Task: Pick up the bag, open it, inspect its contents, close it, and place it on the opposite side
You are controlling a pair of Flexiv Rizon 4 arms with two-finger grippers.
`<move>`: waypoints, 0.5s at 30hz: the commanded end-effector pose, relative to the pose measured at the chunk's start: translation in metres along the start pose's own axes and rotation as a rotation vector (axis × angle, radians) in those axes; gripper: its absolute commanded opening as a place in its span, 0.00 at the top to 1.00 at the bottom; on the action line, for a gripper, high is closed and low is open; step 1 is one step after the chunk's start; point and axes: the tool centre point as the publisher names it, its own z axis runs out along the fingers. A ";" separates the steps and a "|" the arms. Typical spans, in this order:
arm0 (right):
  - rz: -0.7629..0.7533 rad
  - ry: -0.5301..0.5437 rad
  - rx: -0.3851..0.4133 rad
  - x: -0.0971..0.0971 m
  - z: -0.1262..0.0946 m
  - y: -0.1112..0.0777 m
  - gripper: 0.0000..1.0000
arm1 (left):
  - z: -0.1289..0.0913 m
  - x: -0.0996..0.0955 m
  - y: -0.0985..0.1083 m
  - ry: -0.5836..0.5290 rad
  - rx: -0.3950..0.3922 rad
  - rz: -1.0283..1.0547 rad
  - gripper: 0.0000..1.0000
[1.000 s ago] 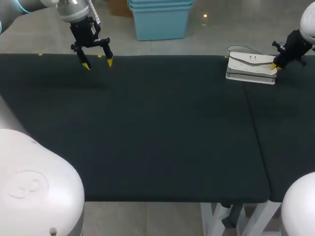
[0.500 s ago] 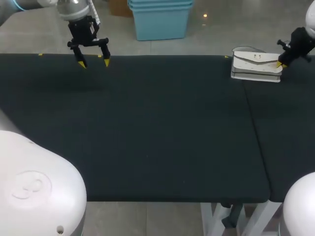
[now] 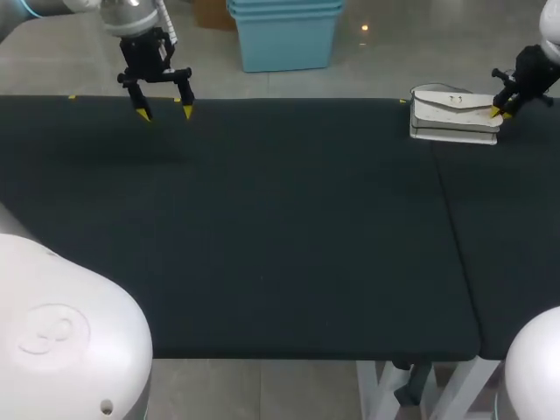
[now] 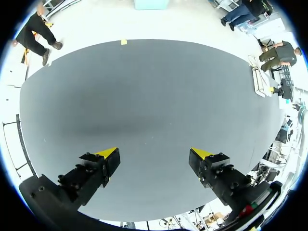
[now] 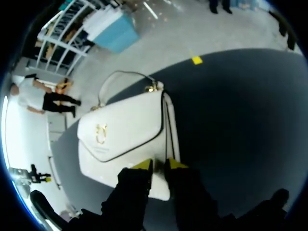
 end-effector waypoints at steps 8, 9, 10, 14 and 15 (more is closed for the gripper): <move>0.023 0.034 -0.019 -0.010 -0.037 -0.001 0.00 | -0.006 -0.002 0.005 0.002 0.018 -0.002 0.00; 0.022 0.034 -0.025 -0.010 -0.042 -0.002 0.00 | -0.007 -0.002 0.006 0.001 0.020 -0.002 0.00; 0.021 0.028 -0.038 -0.009 -0.046 -0.004 0.00 | -0.008 -0.002 0.007 0.000 0.022 -0.002 0.00; -0.011 -0.005 -0.080 -0.004 -0.063 -0.015 0.00 | -0.013 -0.003 0.010 -0.022 0.029 -0.011 0.00; -0.017 -0.012 -0.093 -0.003 -0.067 -0.017 0.00 | -0.014 -0.003 0.011 -0.031 0.031 -0.016 0.00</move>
